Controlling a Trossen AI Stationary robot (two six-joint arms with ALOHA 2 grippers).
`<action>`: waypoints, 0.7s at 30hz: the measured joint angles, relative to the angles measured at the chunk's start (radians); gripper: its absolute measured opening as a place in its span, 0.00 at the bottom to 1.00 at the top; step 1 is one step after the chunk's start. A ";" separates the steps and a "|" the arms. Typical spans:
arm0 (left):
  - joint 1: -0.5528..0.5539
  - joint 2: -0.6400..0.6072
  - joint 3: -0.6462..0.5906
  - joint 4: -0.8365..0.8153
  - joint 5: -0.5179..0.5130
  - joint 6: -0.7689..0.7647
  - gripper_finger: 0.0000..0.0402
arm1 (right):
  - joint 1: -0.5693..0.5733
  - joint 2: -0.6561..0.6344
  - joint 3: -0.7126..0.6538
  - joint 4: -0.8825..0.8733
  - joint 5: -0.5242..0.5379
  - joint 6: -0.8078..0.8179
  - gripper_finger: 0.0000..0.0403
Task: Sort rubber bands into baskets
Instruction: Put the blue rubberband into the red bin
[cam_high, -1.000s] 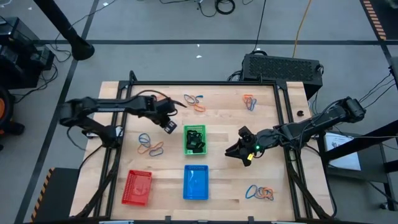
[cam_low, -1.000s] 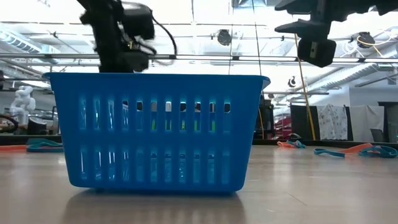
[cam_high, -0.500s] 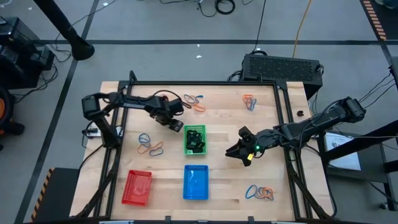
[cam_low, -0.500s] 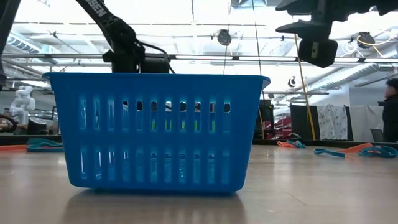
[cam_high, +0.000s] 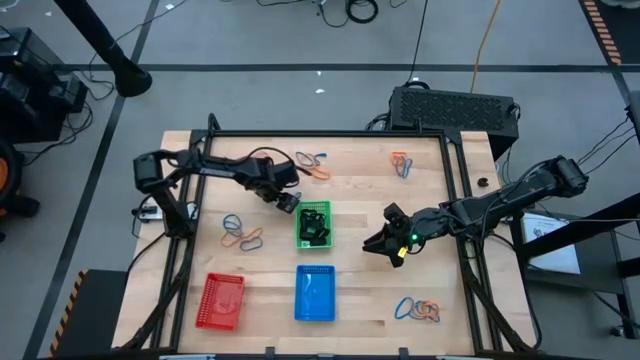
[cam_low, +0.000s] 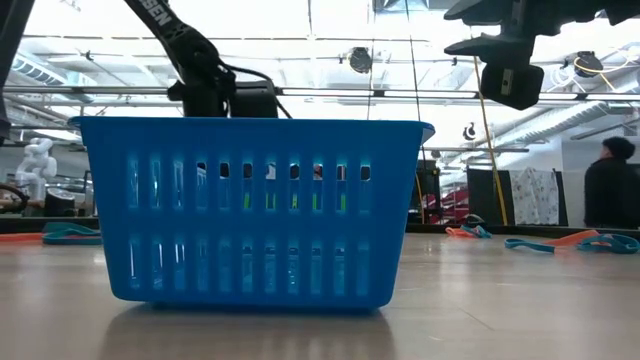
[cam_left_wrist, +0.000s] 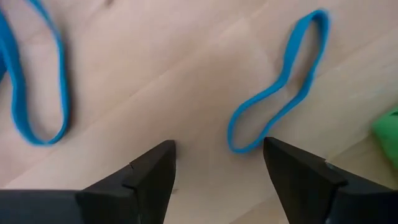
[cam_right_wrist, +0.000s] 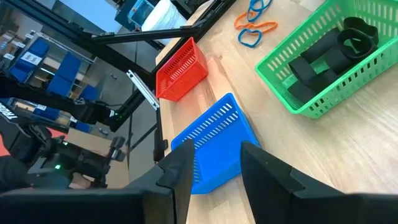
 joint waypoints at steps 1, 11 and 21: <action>-0.004 0.002 0.006 0.011 -0.009 0.001 0.62 | 0.000 0.000 0.000 0.000 0.000 0.000 0.31; -0.023 0.014 0.027 0.063 -0.028 0.050 0.62 | 0.000 0.000 0.000 0.000 0.000 0.000 0.31; -0.076 0.028 0.026 0.035 -0.069 0.108 0.52 | 0.000 0.000 0.000 -0.003 -0.001 0.010 0.31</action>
